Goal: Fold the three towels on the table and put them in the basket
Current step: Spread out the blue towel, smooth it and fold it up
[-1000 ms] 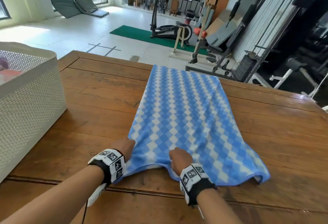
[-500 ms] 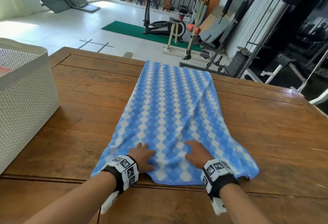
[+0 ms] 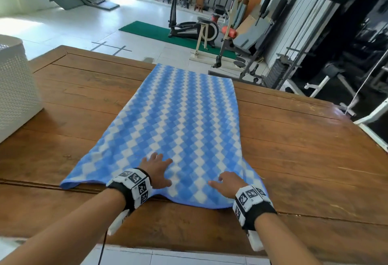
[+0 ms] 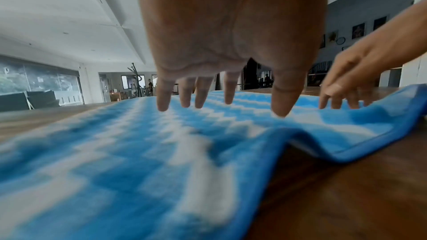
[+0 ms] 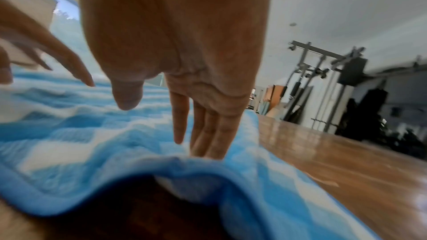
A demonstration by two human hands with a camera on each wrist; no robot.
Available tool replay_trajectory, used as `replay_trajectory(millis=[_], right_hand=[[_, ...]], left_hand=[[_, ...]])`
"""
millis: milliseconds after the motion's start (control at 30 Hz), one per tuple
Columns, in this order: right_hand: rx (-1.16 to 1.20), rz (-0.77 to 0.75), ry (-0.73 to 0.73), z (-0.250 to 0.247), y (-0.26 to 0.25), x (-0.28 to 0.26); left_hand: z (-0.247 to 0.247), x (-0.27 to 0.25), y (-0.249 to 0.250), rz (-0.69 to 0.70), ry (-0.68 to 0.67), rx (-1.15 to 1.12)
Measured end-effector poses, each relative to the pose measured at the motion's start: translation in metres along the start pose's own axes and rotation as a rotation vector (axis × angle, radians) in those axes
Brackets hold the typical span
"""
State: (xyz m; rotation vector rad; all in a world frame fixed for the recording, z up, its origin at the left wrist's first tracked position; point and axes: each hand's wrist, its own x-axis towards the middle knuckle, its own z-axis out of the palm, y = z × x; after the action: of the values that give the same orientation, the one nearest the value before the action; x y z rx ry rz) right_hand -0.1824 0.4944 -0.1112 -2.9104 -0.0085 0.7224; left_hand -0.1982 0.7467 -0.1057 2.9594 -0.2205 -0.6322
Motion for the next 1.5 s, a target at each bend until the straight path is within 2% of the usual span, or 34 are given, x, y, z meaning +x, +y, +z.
replay_trajectory(millis=[67, 133, 167, 267, 467, 700, 833, 967, 1033, 1167, 1300, 1400, 1467, 1500], right_hand=[[0.105, -0.02, 0.121, -0.008, 0.024, 0.001], [0.056, -0.001, 0.258, -0.014, 0.051, 0.001], [0.024, 0.019, 0.252, -0.014, 0.065, 0.001], [-0.075, 0.059, 0.116, 0.001, 0.097, -0.006], [-0.303, 0.013, 0.163, 0.011, 0.103, -0.022], [-0.302, 0.057, 0.098, 0.01, 0.118, -0.045], [-0.29, 0.039, 0.125, 0.0, 0.111, -0.045], [-0.225, -0.053, 0.021, 0.013, 0.101, -0.044], [-0.281, -0.073, 0.074, 0.015, 0.099, -0.045], [-0.339, 0.004, 0.107, 0.005, 0.099, -0.043], [-0.37, 0.035, 0.105, 0.001, 0.077, -0.04], [-0.233, -0.149, 0.097, 0.012, 0.051, -0.033], [-0.142, -0.215, 0.015, 0.022, 0.036, -0.032], [-0.149, -0.228, 0.014, 0.028, 0.03, -0.032]], left_hand=[[0.013, 0.002, 0.029, 0.015, -0.034, -0.098], [0.027, 0.004, 0.049, -0.043, -0.094, -0.116], [0.034, 0.004, 0.056, -0.079, -0.117, -0.105], [0.045, 0.0, 0.066, -0.144, -0.139, -0.044], [0.045, -0.005, 0.073, -0.182, -0.145, -0.068], [0.038, -0.016, 0.084, -0.179, -0.099, 0.021], [0.028, -0.025, 0.081, -0.153, -0.01, 0.051], [0.038, -0.031, 0.07, -0.16, 0.062, 0.047], [0.045, -0.033, 0.069, -0.153, 0.078, 0.139], [0.042, -0.036, 0.067, -0.124, 0.008, 0.207], [0.035, -0.034, 0.059, -0.083, -0.089, 0.12], [0.031, -0.029, 0.05, -0.113, 0.003, 0.037], [0.032, -0.026, 0.036, -0.165, 0.106, 0.043], [0.034, -0.025, 0.027, -0.201, 0.104, 0.058]])
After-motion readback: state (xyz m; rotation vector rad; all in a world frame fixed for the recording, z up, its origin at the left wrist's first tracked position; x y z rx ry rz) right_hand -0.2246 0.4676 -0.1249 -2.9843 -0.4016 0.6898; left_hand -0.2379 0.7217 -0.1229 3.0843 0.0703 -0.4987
